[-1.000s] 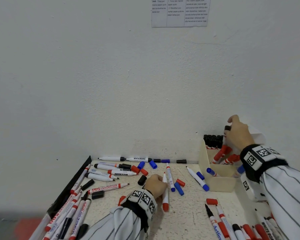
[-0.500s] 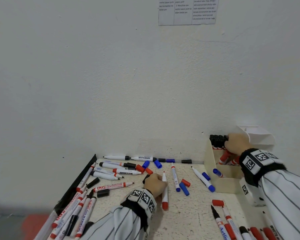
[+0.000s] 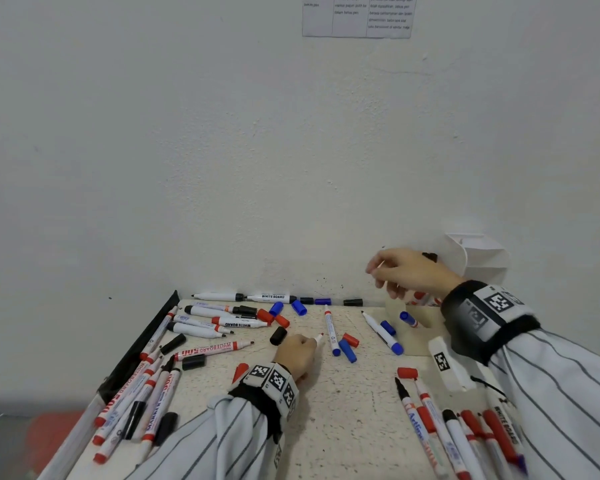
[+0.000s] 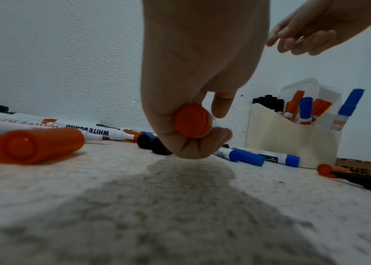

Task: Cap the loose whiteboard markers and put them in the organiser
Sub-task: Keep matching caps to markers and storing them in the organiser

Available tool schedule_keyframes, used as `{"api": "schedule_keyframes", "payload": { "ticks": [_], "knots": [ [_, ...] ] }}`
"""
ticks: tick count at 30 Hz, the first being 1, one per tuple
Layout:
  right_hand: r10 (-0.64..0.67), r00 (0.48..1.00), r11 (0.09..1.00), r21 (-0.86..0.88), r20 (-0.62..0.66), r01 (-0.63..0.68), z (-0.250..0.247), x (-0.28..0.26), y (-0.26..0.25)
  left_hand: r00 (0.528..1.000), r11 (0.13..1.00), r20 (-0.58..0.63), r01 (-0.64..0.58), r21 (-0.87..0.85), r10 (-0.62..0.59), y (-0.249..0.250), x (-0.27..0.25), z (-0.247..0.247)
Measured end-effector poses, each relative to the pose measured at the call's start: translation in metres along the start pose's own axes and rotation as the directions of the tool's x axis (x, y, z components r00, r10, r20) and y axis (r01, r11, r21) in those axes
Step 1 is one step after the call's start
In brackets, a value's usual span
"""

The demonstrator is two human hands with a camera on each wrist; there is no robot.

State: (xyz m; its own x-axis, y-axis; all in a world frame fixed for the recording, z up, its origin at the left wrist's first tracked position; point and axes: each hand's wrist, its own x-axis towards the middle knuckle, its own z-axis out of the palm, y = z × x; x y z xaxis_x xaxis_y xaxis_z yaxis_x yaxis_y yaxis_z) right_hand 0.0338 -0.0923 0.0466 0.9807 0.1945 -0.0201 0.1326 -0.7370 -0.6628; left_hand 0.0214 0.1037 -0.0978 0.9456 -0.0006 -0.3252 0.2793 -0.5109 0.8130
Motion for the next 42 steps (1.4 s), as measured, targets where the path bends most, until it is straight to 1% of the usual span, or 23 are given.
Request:
{"api": "schedule_keyframes", "payload": {
  "ticks": [1, 2, 3, 4, 5, 6, 7, 9, 11, 13, 15, 17, 19, 21, 23, 27, 28, 31, 33, 37, 39, 40, 42],
  "knots": [
    [0.043, 0.992, 0.998, 0.034, 0.115, -0.047, 0.004, -0.007, -0.001, 1.0, 1.0, 0.015, 0.009, 0.017, -0.009, -0.001, -0.003, 0.001],
    [0.088, 0.971, 0.994, 0.042, 0.223, -0.1, 0.008, -0.014, -0.001, 0.999, 0.999, 0.029, 0.019, 0.031, -0.02, -0.002, -0.005, 0.003],
    [0.136, 0.938, 0.989, 0.018, 0.318, -0.149, 0.012, -0.021, 0.0, 0.999, 0.999, 0.045, 0.026, 0.038, -0.027, -0.003, -0.007, 0.004],
    [0.188, 0.899, 0.981, -0.027, 0.395, -0.193, 0.016, -0.027, 0.004, 0.998, 0.999, 0.055, 0.026, 0.044, -0.028, -0.004, -0.009, 0.005],
    [0.245, 0.862, 0.969, -0.086, 0.444, -0.232, 0.02, -0.033, 0.01, 0.998, 0.998, 0.062, 0.025, 0.054, -0.028, -0.005, -0.011, 0.007],
    [0.307, 0.832, 0.952, -0.158, 0.462, -0.263, 0.024, -0.039, 0.017, 0.997, 0.998, 0.069, 0.025, 0.064, -0.029, -0.006, -0.014, 0.008],
    [0.371, 0.811, 0.926, -0.239, 0.452, -0.291, 0.026, -0.046, 0.025, 0.997, 0.997, 0.077, 0.027, 0.07, -0.033, -0.006, -0.018, 0.01],
    [0.479, 0.791, 0.856, -0.404, 0.381, -0.324, 0.029, -0.06, 0.042, 0.996, 0.997, 0.087, 0.031, 0.07, -0.037, -0.006, -0.024, 0.013],
    [0.542, 0.788, 0.767, -0.555, 0.294, -0.321, 0.03, -0.075, 0.057, 0.995, 0.998, 0.089, 0.033, 0.049, -0.038, -0.006, -0.03, 0.017],
    [0.572, 0.786, 0.663, -0.695, 0.233, -0.277, 0.029, -0.092, 0.069, 0.996, 0.999, 0.086, 0.034, 0.038, -0.037, -0.005, -0.034, 0.021],
    [0.59, 0.786, 0.592, -0.762, 0.187, -0.263, 0.031, -0.104, 0.083, 0.995, 0.999, 0.091, 0.033, 0.042, -0.037, -0.005, -0.038, 0.024],
    [0.599, 0.784, 0.567, -0.777, 0.161, -0.274, 0.033, -0.111, 0.094, 0.995, 0.998, 0.095, 0.034, 0.044, -0.038, -0.004, -0.041, 0.026],
    [0.593, 0.792, 0.587, -0.751, 0.145, -0.302, 0.035, -0.115, 0.104, 0.994, 0.998, 0.102, 0.034, 0.052, -0.039, -0.004, -0.044, 0.029],
    [0.558, 0.821, 0.644, -0.686, 0.119, -0.339, 0.036, -0.116, 0.113, 0.994, 0.997, 0.106, 0.023, 0.071, -0.031, -0.004, -0.047, 0.031],
    [0.514, 0.853, 0.689, -0.637, 0.094, -0.345, 0.038, -0.116, 0.12, 0.994, 0.996, 0.103, 0.019, 0.091, -0.028, -0.005, -0.05, 0.031],
    [0.453, 0.891, 0.726, -0.584, 0.009, -0.363, 0.031, -0.118, 0.127, 0.994, 0.994, 0.109, 0.016, 0.109, -0.028, -0.006, -0.054, 0.034],
    [0.461, 0.887, 0.72, -0.584, 0.0, -0.374, 0.028, -0.119, 0.128, 0.994, 0.994, 0.109, 0.012, 0.109, -0.024, -0.006, -0.054, 0.034],
    [0.552, 0.833, 0.661, -0.62, 0.021, -0.423, 0.023, -0.126, 0.13, 0.994, 0.994, 0.112, 0.005, 0.113, -0.017, -0.006, -0.054, 0.035],
    [0.579, 0.815, 0.647, -0.625, 0.03, -0.437, 0.024, -0.129, 0.133, 0.994, 0.994, 0.112, 0.008, 0.108, -0.02, -0.006, -0.054, 0.036],
    [0.585, 0.81, 0.659, -0.61, 0.048, -0.439, 0.026, -0.129, 0.136, 0.993, 0.996, 0.118, 0.003, 0.086, -0.013, -0.007, -0.054, 0.04],
    [0.592, 0.805, 0.676, -0.573, 0.047, -0.464, 0.026, -0.127, 0.138, 0.993, 0.997, 0.121, 0.004, 0.082, -0.014, -0.007, -0.055, 0.043],
    [0.589, 0.807, 0.686, -0.551, 0.038, -0.475, 0.025, -0.127, 0.139, 0.992, 0.997, 0.123, 0.005, 0.079, -0.015, -0.007, -0.055, 0.043],
    [0.555, 0.832, 0.719, -0.498, -0.006, -0.484, 0.024, -0.124, 0.143, 0.992, 0.997, 0.123, 0.004, 0.081, -0.014, -0.006, -0.056, 0.044]
  ]
}}
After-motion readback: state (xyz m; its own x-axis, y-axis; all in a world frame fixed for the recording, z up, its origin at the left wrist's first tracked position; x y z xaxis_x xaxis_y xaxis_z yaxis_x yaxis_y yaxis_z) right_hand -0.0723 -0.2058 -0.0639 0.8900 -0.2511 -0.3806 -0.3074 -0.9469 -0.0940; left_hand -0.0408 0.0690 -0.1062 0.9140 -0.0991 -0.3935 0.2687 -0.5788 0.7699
